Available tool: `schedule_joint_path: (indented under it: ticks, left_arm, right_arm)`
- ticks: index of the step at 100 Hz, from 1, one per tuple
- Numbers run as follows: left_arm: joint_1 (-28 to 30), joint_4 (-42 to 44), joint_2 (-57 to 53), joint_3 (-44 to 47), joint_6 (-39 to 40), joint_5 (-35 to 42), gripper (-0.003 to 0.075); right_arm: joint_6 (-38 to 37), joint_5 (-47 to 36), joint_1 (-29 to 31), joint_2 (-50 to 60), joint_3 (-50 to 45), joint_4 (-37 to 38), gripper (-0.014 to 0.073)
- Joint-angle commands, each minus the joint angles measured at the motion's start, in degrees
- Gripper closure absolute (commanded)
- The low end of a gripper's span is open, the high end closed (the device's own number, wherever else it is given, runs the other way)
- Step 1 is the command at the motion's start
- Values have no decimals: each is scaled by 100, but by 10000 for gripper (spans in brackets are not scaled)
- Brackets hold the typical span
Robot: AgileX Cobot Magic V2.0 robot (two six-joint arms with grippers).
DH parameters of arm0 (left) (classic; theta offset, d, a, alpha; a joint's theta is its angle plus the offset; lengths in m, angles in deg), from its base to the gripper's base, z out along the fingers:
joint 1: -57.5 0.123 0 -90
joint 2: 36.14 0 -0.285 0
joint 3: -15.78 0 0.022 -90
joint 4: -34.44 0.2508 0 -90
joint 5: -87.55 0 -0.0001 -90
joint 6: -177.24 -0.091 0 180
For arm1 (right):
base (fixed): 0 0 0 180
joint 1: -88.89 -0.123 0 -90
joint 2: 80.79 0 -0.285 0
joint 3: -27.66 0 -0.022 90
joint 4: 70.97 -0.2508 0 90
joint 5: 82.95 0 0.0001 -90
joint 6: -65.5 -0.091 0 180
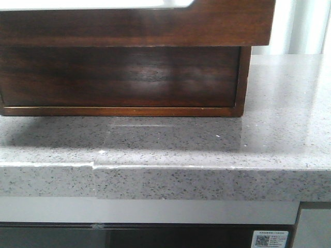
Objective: Put scissors in drawer with both arms
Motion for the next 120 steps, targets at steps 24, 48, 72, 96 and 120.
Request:
schedule_joint_path:
  ticks: [24, 48, 72, 96, 120]
  left_arm:
    - [589, 1286, -409, 668, 545, 1122, 739]
    - [967, 3648, -1100, 2025, 3158, 2988, 739]
    - [818, 4094, -1138, 2651, 3390, 3686, 739]
    - [753, 4094, -1138, 2911, 3787, 3243, 739]
    - [753, 3981, -1138, 3144, 3787, 2988, 739]
  right_arm:
    - [-8, -435, 23, -89, 118, -30, 601]
    - [-8, -435, 23, -89, 118, -30, 601]
    - [-8, -435, 23, -89, 118, -30, 601]
    - [-8, -435, 23, -89, 118, -30, 602]
    - [-8, -435, 23, -89, 118, -30, 602]
